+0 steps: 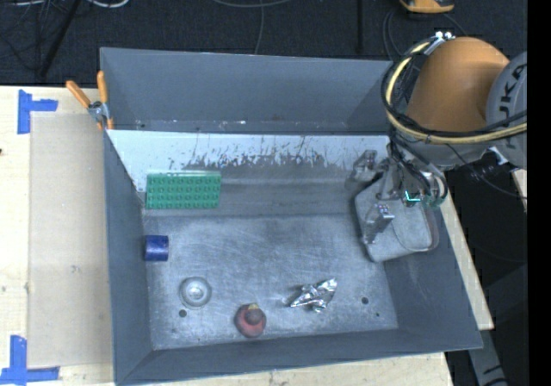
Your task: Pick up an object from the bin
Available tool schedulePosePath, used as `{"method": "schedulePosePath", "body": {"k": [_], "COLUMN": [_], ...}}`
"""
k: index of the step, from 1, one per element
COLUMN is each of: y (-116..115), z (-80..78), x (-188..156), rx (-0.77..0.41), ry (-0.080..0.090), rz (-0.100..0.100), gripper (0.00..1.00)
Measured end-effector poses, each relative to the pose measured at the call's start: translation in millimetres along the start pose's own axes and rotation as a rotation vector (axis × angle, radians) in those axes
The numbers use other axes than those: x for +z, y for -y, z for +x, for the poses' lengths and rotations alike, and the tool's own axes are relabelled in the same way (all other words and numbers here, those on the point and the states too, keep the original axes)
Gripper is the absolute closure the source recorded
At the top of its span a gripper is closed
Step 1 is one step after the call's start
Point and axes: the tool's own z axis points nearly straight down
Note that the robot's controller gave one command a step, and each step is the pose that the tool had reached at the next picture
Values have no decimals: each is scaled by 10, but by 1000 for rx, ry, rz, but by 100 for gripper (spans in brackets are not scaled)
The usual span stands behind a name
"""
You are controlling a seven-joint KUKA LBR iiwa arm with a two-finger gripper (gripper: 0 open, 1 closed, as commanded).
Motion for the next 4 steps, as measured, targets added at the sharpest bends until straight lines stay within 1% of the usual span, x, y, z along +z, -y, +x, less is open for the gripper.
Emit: {"method": "schedulePosePath", "body": {"k": [1, 2, 3, 4], "y": [65, -665, -660, -628], "z": [939, 1234, 1234, 1019], "x": [357, 1128, 1114, -198], "rx": [114, -120, -123, -366], "ry": [-2, 9, 8, 15], "rz": [-1, -1, 0, 3], "gripper": [0, 0, 100, 100]}}
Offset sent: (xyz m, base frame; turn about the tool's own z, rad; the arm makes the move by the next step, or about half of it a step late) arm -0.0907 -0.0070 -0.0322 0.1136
